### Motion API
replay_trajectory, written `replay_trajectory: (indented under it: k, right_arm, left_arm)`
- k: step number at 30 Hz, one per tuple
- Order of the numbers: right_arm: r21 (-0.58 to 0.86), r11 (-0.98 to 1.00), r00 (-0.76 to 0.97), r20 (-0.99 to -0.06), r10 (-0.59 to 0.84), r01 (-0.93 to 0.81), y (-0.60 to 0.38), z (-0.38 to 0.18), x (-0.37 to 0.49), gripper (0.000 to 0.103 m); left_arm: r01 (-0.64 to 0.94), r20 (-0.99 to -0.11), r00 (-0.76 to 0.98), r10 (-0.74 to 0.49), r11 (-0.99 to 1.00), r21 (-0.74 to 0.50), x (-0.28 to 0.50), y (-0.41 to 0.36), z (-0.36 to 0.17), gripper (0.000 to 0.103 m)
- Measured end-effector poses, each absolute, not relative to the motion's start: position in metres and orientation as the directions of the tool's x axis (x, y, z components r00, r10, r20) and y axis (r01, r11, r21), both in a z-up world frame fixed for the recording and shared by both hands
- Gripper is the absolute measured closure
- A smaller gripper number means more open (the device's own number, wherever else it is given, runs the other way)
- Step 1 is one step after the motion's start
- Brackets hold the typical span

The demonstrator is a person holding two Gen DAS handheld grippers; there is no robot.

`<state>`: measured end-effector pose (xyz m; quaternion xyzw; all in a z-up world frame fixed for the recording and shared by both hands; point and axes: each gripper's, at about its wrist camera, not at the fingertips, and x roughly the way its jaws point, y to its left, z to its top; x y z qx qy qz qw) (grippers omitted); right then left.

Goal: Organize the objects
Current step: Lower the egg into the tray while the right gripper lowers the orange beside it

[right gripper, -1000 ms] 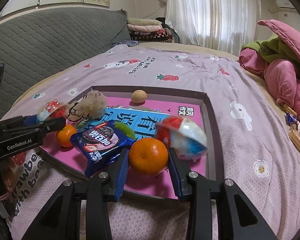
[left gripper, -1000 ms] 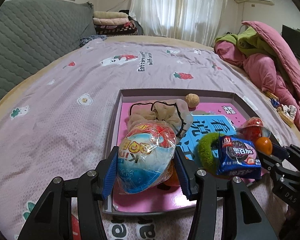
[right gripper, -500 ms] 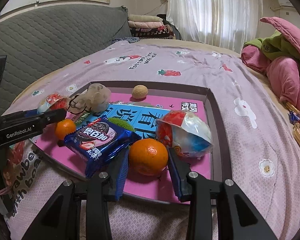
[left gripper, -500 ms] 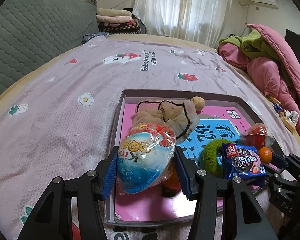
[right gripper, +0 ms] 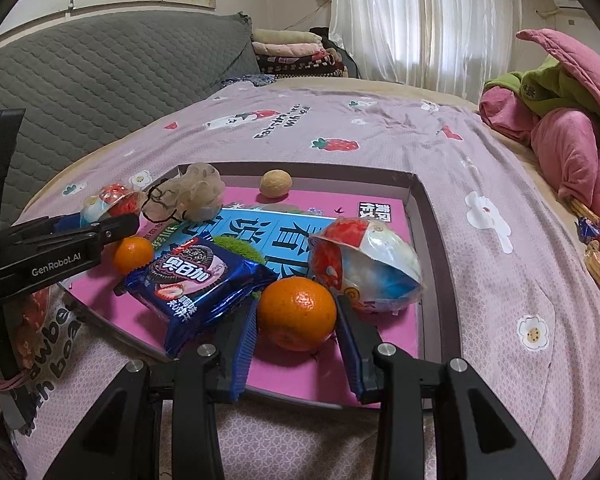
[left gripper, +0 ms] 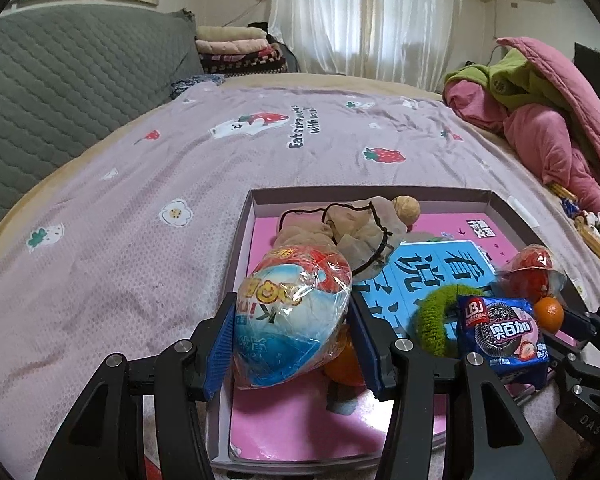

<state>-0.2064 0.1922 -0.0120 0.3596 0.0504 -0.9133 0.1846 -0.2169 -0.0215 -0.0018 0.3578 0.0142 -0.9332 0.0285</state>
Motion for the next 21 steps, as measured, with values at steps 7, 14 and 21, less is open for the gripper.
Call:
replay_trajectory:
  k: [7,14,21]
  right_arm:
    - [0.041,-0.927,-0.673,-0.675,-0.302,0.374,0.192,-0.011,-0.206,0.064]
    - [0.053,-0.928,-0.68,-0.665,-0.309,0.369,0.193,-0.007,-0.204,0.064]
    - [0.058,-0.929,-0.686,-0.658,-0.31,0.365,0.195,-0.003,-0.202,0.063]
  left_arm:
    - [0.054,-0.659,-0.751,-0.048,-0.998,0.011,-0.212,-0.015,0.001,0.048]
    - [0.057,-0.663,-0.747,-0.045,-0.998,0.004,-0.209,-0.014,0.003,0.048]
    - [0.052,-0.668,-0.743,-0.041,-0.999,0.003,-0.207,-0.011,0.005,0.048]
